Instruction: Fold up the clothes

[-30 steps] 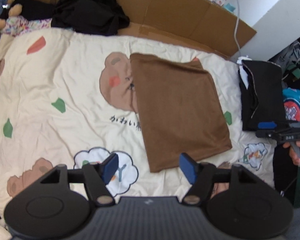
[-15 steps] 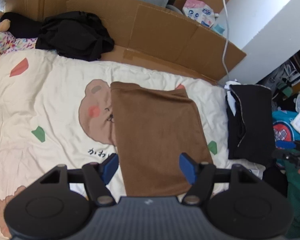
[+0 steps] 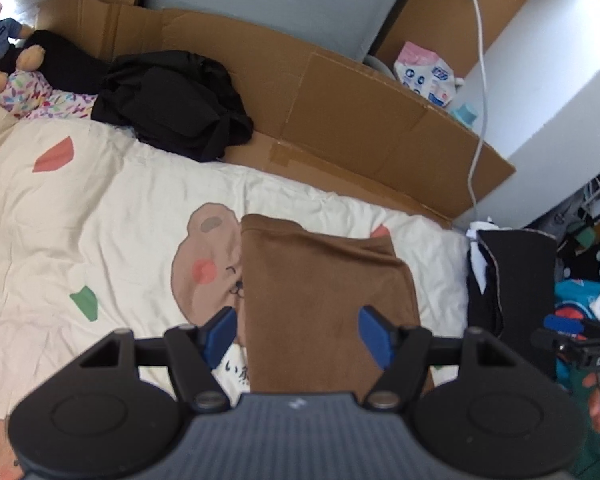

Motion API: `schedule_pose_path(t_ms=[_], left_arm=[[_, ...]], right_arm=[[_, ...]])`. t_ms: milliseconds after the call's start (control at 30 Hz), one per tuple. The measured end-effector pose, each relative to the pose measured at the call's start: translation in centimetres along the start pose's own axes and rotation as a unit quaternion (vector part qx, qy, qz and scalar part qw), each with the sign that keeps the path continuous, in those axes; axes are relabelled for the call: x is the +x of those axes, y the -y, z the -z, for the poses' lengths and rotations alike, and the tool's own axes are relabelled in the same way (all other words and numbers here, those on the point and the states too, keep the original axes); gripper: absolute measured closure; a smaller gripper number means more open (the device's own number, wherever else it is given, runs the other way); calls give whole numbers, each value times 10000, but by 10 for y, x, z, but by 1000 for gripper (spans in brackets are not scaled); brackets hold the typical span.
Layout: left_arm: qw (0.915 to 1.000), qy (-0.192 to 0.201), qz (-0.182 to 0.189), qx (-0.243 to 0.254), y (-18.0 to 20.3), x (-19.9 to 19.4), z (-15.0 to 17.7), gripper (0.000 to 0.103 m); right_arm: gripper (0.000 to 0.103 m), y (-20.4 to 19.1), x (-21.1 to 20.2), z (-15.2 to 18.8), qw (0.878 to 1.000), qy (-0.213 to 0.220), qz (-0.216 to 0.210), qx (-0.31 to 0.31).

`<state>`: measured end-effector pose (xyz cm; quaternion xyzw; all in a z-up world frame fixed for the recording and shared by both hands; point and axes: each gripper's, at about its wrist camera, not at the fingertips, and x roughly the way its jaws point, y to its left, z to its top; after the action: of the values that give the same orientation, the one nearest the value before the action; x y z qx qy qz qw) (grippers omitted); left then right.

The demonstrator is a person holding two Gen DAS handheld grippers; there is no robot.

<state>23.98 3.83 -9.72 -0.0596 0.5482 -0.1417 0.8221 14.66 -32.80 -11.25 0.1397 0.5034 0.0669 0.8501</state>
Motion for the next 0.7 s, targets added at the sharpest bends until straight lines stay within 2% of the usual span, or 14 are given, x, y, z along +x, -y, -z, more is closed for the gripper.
schedule_pose_path(t_ms=[167, 400, 567, 700], left_arm=[[9999, -8, 81, -79, -10, 28, -12, 33], [9992, -36, 380, -102, -29, 88, -15, 33], [9964, -50, 794, -275, -52, 136, -10, 33], [9933, 188, 1125, -169, -68, 167, -5, 33]], right_arm=[[11, 7, 27, -10, 9993, -94, -364, -47], [11, 26, 89, -24, 9974, -286, -641, 162], [11, 43, 145, -26, 9939, -382, -958, 397], [11, 57, 180, -24, 9888, -311, -1328, 605]])
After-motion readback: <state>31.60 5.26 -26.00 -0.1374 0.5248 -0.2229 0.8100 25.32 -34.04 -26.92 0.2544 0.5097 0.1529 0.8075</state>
